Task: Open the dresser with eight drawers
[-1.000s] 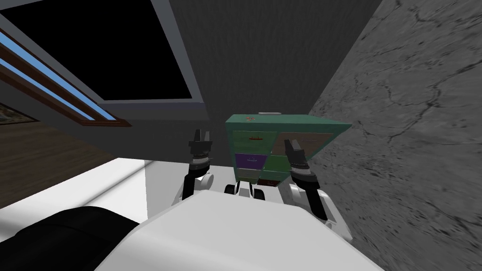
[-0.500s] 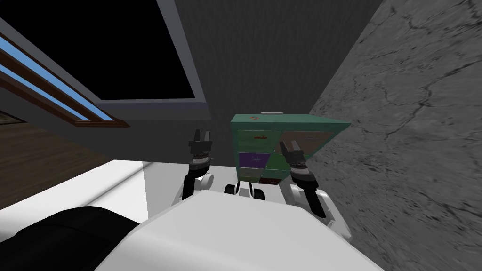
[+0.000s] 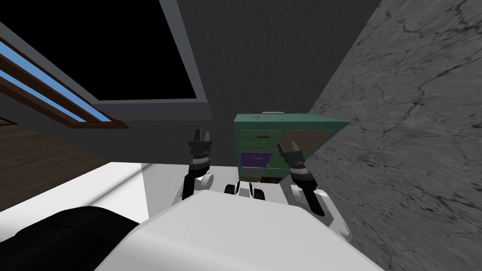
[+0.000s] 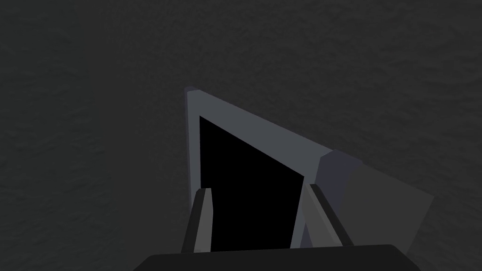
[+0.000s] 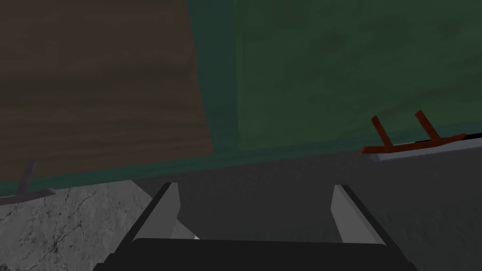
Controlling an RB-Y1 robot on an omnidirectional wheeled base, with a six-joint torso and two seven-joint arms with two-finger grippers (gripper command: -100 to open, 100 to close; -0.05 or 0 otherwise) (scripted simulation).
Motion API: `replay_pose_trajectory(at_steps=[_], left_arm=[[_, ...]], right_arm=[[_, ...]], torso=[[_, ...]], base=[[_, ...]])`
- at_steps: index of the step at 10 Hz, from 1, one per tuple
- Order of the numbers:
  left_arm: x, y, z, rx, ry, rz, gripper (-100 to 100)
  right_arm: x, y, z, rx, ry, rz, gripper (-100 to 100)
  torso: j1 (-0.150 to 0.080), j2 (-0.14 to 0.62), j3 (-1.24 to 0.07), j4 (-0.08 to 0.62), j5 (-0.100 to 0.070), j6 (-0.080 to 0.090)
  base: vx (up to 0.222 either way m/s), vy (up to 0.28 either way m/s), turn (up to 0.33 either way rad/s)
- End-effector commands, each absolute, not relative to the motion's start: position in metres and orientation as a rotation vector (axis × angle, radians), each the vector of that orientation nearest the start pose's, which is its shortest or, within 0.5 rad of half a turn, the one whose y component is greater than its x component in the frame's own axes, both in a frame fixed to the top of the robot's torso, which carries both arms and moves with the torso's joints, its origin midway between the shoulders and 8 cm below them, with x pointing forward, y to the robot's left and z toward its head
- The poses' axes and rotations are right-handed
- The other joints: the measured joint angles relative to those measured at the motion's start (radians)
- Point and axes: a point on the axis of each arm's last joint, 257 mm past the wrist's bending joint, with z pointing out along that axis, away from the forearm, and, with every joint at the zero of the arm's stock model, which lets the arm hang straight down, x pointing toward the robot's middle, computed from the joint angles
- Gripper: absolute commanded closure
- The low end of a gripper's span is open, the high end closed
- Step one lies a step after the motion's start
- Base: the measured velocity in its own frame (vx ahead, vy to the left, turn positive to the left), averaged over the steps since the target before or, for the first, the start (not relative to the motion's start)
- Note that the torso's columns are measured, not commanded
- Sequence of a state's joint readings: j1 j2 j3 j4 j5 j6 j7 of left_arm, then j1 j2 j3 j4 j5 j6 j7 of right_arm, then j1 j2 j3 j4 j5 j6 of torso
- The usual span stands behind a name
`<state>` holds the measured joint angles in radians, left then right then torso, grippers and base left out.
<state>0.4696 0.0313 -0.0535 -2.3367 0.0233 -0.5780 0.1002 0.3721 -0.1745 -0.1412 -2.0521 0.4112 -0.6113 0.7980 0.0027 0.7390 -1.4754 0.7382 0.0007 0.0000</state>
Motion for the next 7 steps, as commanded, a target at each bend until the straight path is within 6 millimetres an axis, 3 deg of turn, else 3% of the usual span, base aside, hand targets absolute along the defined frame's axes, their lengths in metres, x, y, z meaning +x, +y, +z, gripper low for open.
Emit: replay_pose_trajectory(at_steps=[1, 7], left_arm=[[0.32, 0.254, 0.071, -0.559, 0.489, -1.514, 0], [0.32, 0.254, 0.071, -0.559, 0.489, -1.514, 0]], right_arm=[[0.387, -0.261, -0.032, -0.197, 0.953, 0.136, -100], [0.399, -0.268, -0.065, -0.365, 1.001, -0.1, -100]], torso=[[-0.001, 0.0, 0.0, 0.0, 0.0, 0.0], [-0.002, -0.001, -0.001, 0.0, 0.0, 0.0]], base=[[-0.014, 0.043, 0.002], [-0.019, 0.063, -0.036]])
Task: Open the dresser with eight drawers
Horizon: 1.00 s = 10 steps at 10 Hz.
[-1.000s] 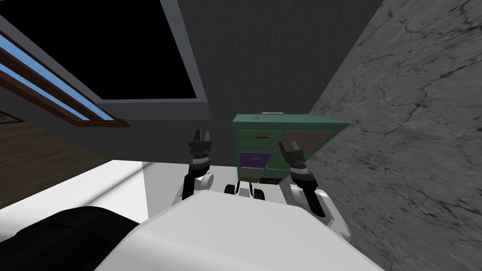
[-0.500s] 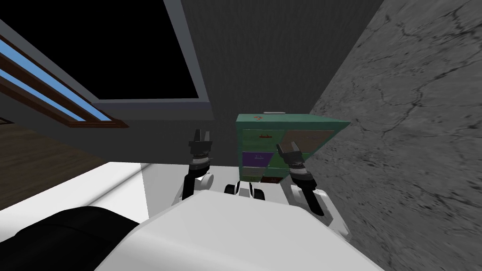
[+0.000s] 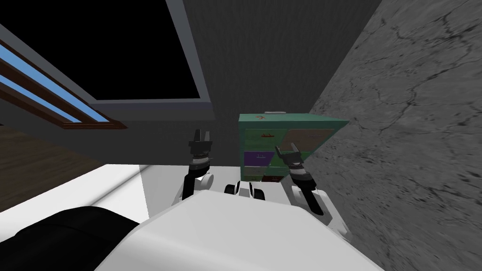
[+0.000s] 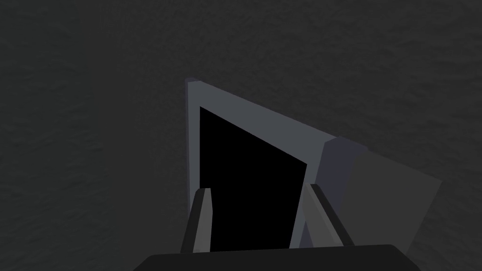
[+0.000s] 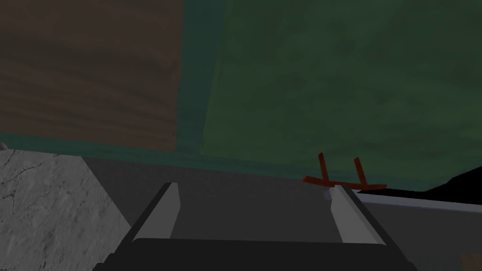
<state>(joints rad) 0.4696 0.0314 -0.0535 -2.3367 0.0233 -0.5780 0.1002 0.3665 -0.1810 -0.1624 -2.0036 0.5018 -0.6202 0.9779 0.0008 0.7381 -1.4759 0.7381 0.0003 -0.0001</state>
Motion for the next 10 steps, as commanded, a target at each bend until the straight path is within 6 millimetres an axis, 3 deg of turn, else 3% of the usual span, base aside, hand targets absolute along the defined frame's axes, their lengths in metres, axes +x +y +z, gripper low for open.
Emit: replay_pose_trajectory(at_steps=[1, 5, 8, 10], left_arm=[[0.32, 0.254, 0.071, -0.559, 0.489, -1.514, 0], [0.32, 0.254, 0.071, -0.559, 0.489, -1.514, 0], [0.32, 0.254, 0.071, -0.559, 0.489, -1.514, 0], [0.32, 0.254, 0.071, -0.559, 0.489, -1.514, 0]], right_arm=[[0.399, -0.268, -0.065, -0.38, 0.996, -0.126, -100], [0.402, -0.272, -0.077, -0.455, 1.0, -0.233, -100], [0.407, -0.279, -0.101, -0.563, 1.019, -0.36, -100], [0.407, -0.279, -0.101, -0.588, 1.008, -0.402, -100]], torso=[[0.001, 0.001, 0.001, 0.0, 0.0, 0.0], [-0.001, -0.001, 0.0, 0.0, 0.0, 0.0], [0.0, 0.0, 0.0, 0.0, 0.0, 0.0], [0.0, 0.0, 0.0, 0.0, 0.0, 0.0]], base=[[-0.029, 0.082, -0.033], [-0.005, 0.042, -0.018], [-0.017, 0.066, -0.037], [-0.005, 0.055, -0.012]])
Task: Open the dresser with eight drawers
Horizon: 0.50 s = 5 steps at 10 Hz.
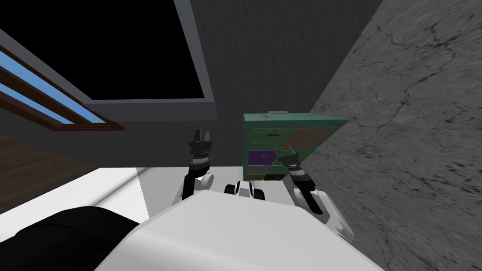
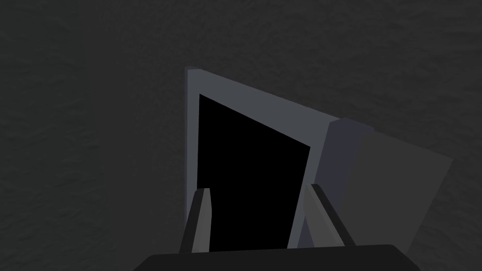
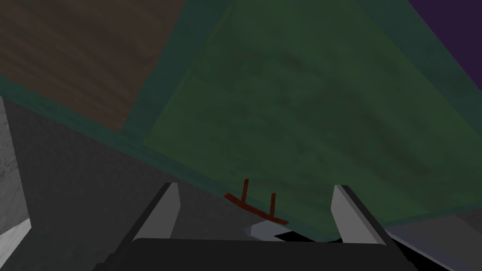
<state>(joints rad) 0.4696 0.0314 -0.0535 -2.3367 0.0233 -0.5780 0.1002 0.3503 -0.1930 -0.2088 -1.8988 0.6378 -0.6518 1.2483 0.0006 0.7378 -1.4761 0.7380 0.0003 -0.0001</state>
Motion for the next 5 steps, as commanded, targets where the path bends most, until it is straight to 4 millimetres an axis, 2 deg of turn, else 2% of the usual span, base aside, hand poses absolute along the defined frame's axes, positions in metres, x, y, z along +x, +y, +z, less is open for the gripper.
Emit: replay_pose_trajectory(at_steps=[1, 3, 4, 5], left_arm=[[0.32, 0.254, 0.071, -0.559, 0.489, -1.514, 0], [0.32, 0.254, 0.071, -0.559, 0.489, -1.514, 0], [0.32, 0.254, 0.071, -0.559, 0.489, -1.514, 0], [0.32, 0.254, 0.071, -0.559, 0.489, -1.514, 0]], right_arm=[[0.409, -0.283, -0.113, -0.635, 1.017, -0.45, -100], [0.409, -0.283, -0.113, -0.654, 1.008, -0.48, -100], [0.41, -0.288, -0.125, -0.704, 1.014, -0.531, -100], [0.41, -0.288, -0.125, -0.719, 1.005, -0.555, -100]], torso=[[-0.003, -0.001, -0.001, 0.0, -0.001, 0.0], [-0.001, 0.0, 0.0, 0.0, 0.0, 0.0], [-0.002, 0.001, 0.0, 0.0, -0.001, 0.0], [0.0, 0.001, 0.0, 0.0, 0.0, 0.0]], base=[[0.009, 0.047, -0.03], [-0.002, 0.033, -0.015], [-0.003, 0.041, -0.034], [-0.006, 0.054, -0.022]])
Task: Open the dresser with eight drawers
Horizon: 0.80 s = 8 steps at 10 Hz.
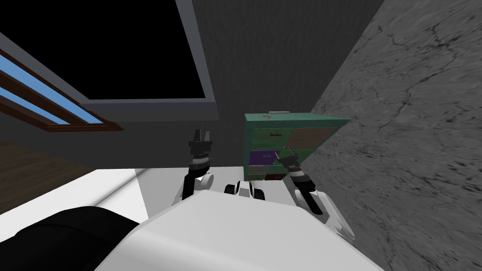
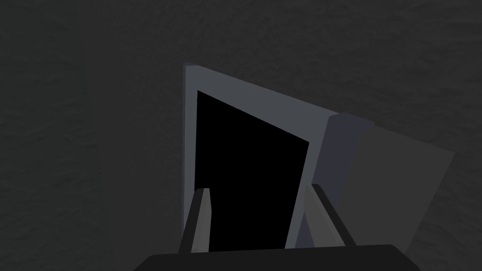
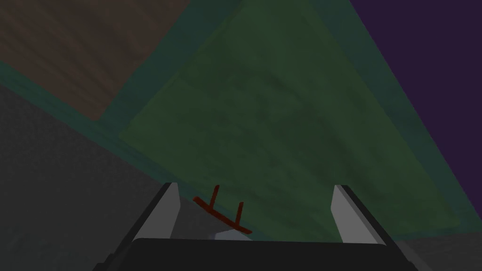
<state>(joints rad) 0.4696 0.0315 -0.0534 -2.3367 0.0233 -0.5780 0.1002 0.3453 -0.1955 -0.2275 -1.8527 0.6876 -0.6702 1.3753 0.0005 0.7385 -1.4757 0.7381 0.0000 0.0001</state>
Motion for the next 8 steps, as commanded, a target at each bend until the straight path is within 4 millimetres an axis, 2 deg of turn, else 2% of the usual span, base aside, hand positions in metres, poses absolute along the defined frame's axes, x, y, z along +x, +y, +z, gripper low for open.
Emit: replay_pose_trajectory(at_steps=[1, 3, 6, 8], left_arm=[[0.32, 0.254, 0.071, -0.559, 0.489, -1.514, 0], [0.32, 0.254, 0.071, -0.559, 0.489, -1.514, 0], [0.32, 0.254, 0.071, -0.559, 0.489, -1.514, 0], [0.32, 0.254, 0.071, -0.559, 0.489, -1.514, 0]], right_arm=[[0.411, -0.292, -0.137, -0.763, 1.013, -0.593, -100], [0.411, -0.292, -0.137, -0.783, 1.0, -0.625, -100], [0.41, -0.302, -0.16, -0.885, 0.999, -0.722, -100], [0.41, -0.302, -0.16, -0.905, 0.985, -0.752, -100]], torso=[[0.001, 0.0, 0.0, 0.0, 0.0, 0.0], [0.0, -0.001, -0.001, 0.0, 0.0, 0.0], [-0.001, -0.001, 0.0, 0.0, 0.0, 0.0], [0.0, 0.0, 0.0, 0.0, 0.0, 0.0]], base=[[0.002, 0.069, -0.034], [0.003, 0.04, -0.007], [0.008, 0.047, -0.025], [0.006, 0.032, -0.005]])
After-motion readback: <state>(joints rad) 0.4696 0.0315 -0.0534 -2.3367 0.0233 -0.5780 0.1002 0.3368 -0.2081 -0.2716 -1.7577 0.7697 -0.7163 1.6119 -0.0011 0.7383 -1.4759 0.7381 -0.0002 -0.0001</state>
